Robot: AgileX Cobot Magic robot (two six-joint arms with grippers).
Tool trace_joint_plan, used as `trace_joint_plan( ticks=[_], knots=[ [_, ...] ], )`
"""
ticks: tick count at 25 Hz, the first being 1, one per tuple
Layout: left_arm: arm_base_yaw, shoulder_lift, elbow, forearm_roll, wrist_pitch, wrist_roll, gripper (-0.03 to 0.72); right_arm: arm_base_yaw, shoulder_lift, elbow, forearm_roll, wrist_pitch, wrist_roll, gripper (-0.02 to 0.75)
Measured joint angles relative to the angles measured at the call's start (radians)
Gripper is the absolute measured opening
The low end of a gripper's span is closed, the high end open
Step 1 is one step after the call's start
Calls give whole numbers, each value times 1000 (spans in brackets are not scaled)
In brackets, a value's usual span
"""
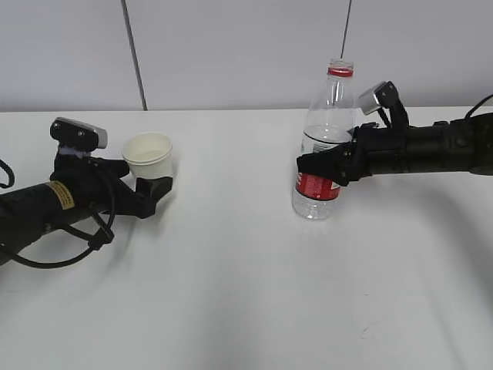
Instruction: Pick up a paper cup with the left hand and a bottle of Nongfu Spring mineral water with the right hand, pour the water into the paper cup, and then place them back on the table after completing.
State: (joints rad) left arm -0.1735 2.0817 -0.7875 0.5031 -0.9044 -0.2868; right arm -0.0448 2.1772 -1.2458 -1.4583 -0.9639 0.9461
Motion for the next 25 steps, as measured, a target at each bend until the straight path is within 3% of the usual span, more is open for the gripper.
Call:
trace_joint_plan(
  ticks=[7, 15, 25],
  knots=[
    [0, 0, 0, 10, 1, 0, 585, 0, -4, 0, 11, 50, -8, 521],
    [0, 0, 0, 10, 1, 0, 585, 0, -6, -6, 70, 121, -207, 521],
    [0, 0, 0, 12, 2, 0, 580, 0, -7, -6, 105, 169, -220, 521]
  ],
)
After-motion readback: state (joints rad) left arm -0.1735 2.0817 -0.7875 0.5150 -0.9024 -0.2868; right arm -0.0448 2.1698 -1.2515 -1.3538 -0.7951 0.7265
